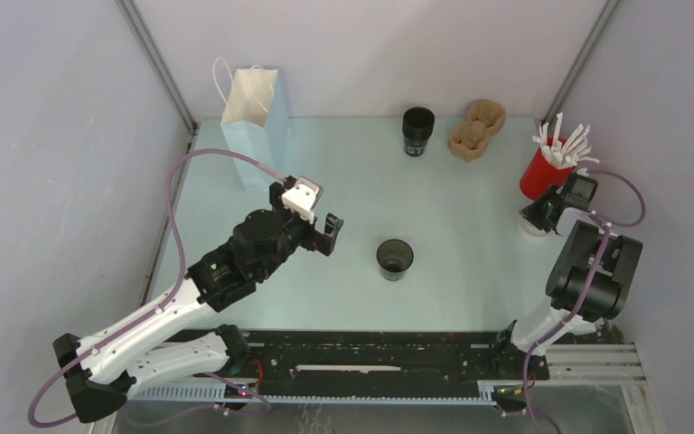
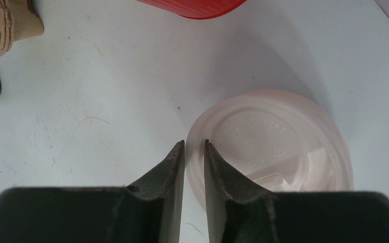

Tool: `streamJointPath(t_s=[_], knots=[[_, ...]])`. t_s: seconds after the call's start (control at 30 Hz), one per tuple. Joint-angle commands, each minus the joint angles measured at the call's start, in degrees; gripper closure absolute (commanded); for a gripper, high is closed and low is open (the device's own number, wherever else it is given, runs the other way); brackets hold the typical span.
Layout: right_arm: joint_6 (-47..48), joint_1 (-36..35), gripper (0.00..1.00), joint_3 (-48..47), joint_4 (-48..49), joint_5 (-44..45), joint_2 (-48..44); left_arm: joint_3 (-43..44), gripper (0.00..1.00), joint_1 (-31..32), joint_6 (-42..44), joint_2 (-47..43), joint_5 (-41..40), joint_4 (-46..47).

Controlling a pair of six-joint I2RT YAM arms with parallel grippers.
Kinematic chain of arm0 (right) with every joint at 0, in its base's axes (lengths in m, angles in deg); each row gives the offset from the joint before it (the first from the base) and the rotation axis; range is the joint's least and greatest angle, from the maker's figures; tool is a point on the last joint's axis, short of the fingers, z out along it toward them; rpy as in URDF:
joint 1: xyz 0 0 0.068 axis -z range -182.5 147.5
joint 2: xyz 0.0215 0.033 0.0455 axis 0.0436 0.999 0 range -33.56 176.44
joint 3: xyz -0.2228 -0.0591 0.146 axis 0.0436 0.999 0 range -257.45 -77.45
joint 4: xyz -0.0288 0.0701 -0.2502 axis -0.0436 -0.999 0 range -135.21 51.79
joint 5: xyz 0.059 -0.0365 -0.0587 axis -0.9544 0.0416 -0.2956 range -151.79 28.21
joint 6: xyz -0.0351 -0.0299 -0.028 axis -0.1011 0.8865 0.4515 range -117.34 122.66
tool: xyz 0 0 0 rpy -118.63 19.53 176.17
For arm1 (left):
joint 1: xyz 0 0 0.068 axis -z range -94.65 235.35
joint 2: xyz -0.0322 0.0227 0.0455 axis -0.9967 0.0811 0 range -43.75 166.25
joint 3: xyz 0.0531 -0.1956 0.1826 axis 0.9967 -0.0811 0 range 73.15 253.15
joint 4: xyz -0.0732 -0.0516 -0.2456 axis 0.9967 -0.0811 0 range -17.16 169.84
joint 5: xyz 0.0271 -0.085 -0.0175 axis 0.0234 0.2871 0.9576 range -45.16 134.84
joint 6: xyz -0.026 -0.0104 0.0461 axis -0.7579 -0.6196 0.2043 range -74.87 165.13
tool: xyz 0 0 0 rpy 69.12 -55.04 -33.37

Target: Pack the takeout coffee

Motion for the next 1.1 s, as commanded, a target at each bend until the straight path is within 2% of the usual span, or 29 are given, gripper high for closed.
streamJointPath(t_s=[0.0,1.07], knots=[[-0.33,-0.03,0.74,-1.26,0.82,-0.25,-0.98,-0.63,0.00,0.03,0.86,-0.59,0.70,2.45],[-0.14,0.67,0.94,-0.75,-0.98,0.51,-4.79,-0.53,0.00,-0.01,0.86,-0.51,1.00,2.49]])
